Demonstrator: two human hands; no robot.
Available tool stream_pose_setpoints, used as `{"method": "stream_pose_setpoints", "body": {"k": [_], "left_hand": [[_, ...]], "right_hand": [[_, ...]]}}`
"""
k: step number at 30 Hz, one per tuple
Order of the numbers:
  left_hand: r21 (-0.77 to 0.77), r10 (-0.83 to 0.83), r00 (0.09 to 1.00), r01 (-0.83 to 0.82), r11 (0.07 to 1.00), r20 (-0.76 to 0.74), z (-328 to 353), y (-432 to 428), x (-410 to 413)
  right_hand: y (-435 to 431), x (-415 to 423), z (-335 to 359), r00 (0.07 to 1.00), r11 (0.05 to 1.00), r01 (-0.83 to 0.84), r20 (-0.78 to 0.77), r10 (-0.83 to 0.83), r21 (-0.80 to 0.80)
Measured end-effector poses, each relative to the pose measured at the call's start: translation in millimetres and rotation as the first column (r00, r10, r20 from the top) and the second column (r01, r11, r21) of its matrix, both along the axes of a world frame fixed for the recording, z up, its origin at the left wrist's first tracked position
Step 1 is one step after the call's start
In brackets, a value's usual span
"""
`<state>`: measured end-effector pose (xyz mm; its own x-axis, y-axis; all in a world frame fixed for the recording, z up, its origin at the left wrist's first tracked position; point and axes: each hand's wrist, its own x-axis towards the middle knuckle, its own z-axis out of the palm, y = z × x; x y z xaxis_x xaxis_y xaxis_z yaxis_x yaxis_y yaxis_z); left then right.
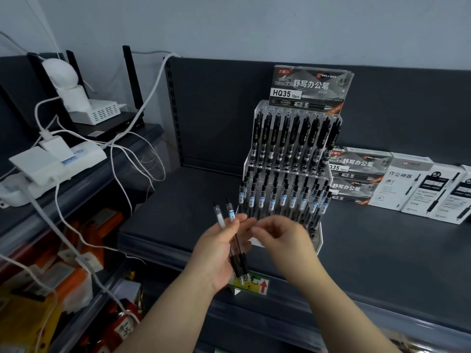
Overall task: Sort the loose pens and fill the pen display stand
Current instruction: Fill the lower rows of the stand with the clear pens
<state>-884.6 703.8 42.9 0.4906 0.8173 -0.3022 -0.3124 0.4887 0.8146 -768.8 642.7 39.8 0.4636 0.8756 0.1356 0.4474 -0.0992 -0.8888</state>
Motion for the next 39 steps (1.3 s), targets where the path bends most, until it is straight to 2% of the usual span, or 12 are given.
{"method": "stream_pose_setpoints", "body": {"k": [2,9,11,13,15,17,26,39], "left_hand": [[0.022,-0.021,1.000,0.021,1.000,0.004,1,-3,4],[0.101,-0.093,0.996,0.094,0.990,-0.015,-1,-10,14],[0.124,-0.069,0.997,0.072,0.990,-0.032,-2,-9,15],[0.138,-0.023,0.997,0.032,0.990,-0.070,-2,-4,13],[0.117,0.021,0.994,-0.009,0.993,-0.104,-1,1,10],[0.099,0.040,0.992,-0.028,0.995,-0.120,-2,5,9],[0.026,0.109,0.991,-0.107,0.994,-0.075,2,10,9],[0.169,0.099,0.995,-0.094,0.981,-0.022,-2,9,9]], "right_hand": [[-3,-5,2,0.991,0.991,-0.128,-0.040,0.126,-0.041],[-8,6,1,0.986,0.980,-0.169,-0.012,0.169,-0.108],[-8,13,4,0.994,0.990,-0.114,-0.010,0.113,-0.086],[-5,23,7,0.998,0.999,0.052,-0.038,-0.053,-0.009],[-2,34,11,0.974,0.971,0.221,-0.062,-0.216,0.094],[1,40,11,0.957,0.948,0.289,-0.038,-0.287,0.135],[15,38,-13,0.933,0.970,0.240,0.268,-0.239,0.029],[15,35,-25,0.924,0.968,0.249,0.299,-0.237,-0.003]]}}
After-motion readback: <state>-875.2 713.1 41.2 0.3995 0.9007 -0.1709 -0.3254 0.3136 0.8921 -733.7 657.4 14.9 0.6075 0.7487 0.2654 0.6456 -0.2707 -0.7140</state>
